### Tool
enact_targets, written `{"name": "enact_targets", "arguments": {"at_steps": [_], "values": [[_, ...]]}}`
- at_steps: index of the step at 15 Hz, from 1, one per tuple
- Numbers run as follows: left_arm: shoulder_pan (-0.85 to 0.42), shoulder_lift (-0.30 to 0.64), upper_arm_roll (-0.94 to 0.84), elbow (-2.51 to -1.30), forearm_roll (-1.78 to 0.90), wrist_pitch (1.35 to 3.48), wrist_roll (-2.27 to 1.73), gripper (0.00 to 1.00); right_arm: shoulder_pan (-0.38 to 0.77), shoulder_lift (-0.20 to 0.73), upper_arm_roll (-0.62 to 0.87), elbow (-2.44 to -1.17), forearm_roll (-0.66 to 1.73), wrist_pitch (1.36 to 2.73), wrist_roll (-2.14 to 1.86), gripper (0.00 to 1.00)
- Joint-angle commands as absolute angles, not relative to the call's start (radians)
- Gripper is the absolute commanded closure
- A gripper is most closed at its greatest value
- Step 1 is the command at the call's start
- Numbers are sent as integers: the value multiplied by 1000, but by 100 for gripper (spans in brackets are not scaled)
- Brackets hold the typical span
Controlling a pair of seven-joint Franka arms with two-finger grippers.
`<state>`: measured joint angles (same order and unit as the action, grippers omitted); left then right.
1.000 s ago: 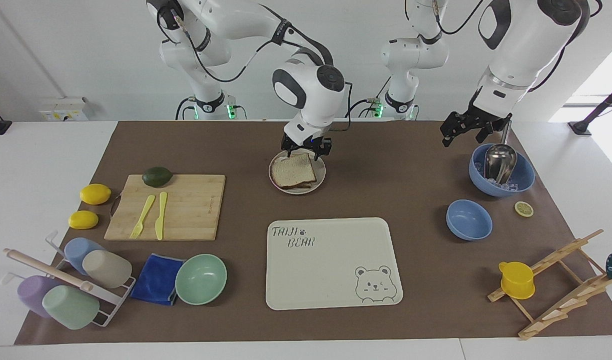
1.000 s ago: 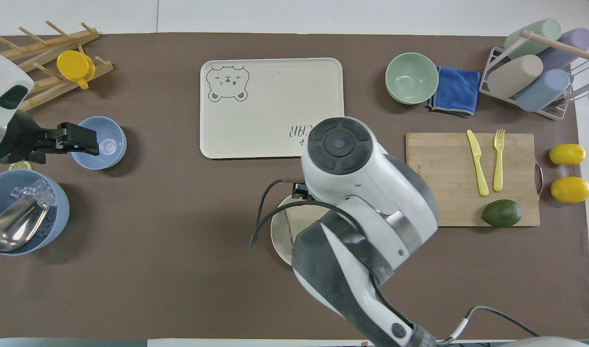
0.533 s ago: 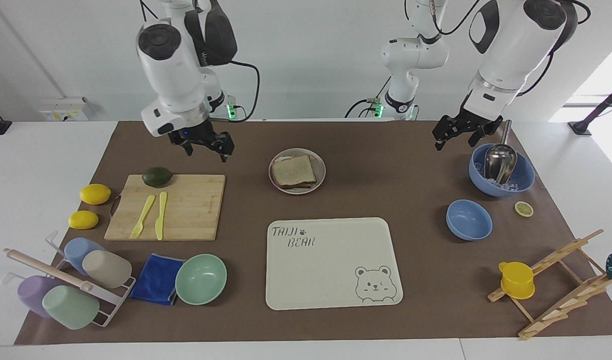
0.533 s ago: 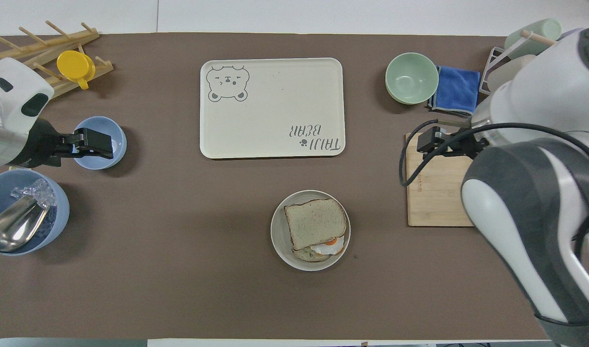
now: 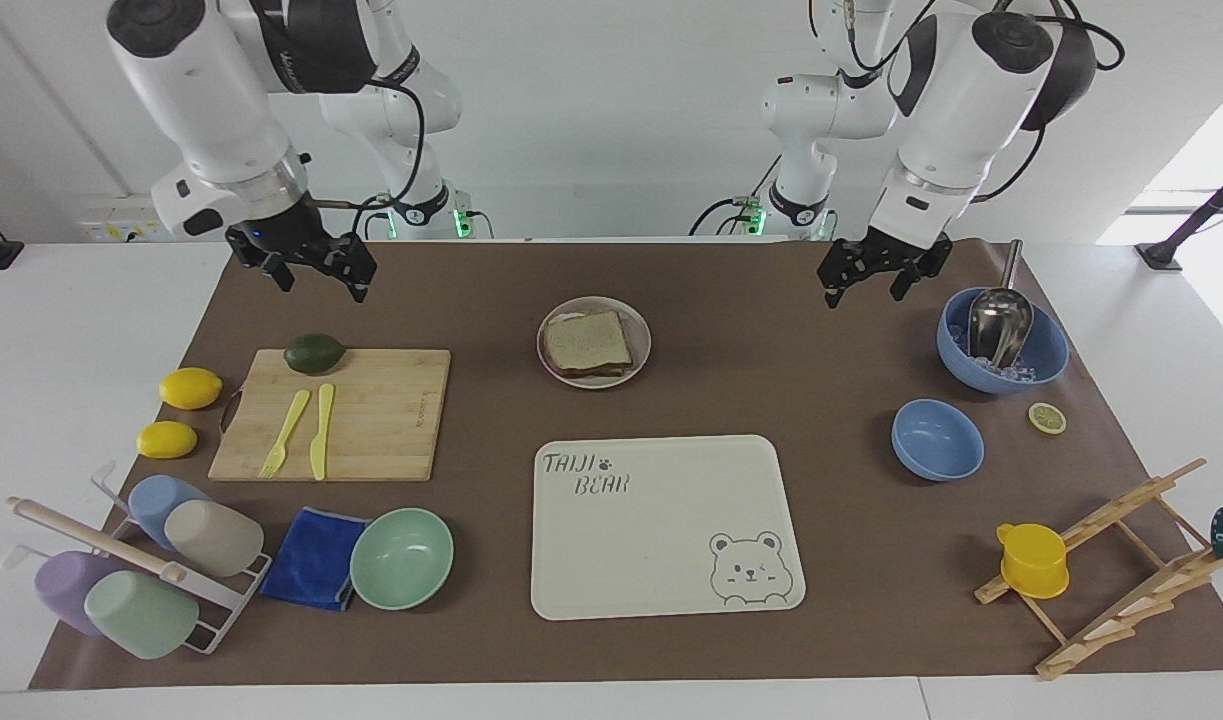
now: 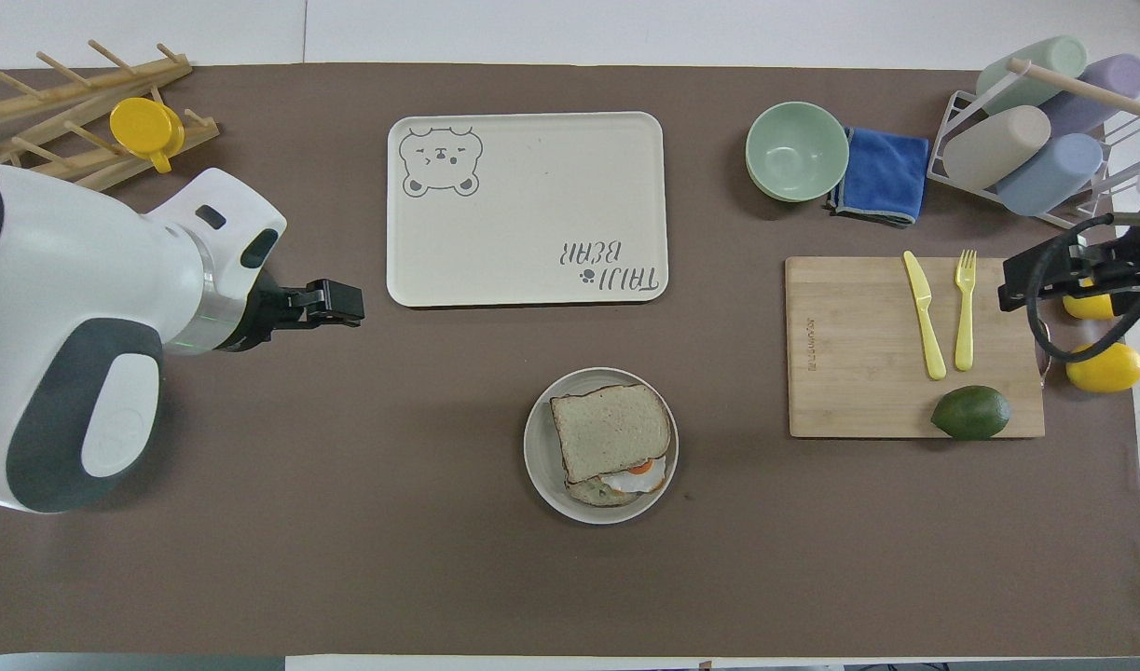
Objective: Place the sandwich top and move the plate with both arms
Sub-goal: 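Move the left gripper to the rim of the white plate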
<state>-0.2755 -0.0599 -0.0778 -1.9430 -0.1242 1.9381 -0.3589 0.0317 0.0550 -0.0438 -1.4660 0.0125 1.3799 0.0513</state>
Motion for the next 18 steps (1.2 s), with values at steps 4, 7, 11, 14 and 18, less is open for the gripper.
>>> {"name": "enact_targets", "arguments": {"at_steps": [4, 7, 11, 14, 18], "values": [[-370, -9, -64, -2014, -155, 2061, -399, 0, 38, 77, -83, -1402, 66, 1325, -61, 0], [-426, -8, -64, -2113, -166, 2186, -410, 0, 38, 68, -100, -1422, 72, 1338, -67, 0], [-498, 11, -66, -2200, -192, 2306, -442, 0, 26, -9, -89, -1545, 55, 1416, -69, 0], [-550, 8, -64, -2247, -281, 2322, -486, 1, 2, 38, -68, -1496, 31, 1404, -78, 0], [-623, 26, -64, -2307, -281, 2428, -528, 1, -17, 72, -44, -1476, 14, 1382, -78, 0]]}}
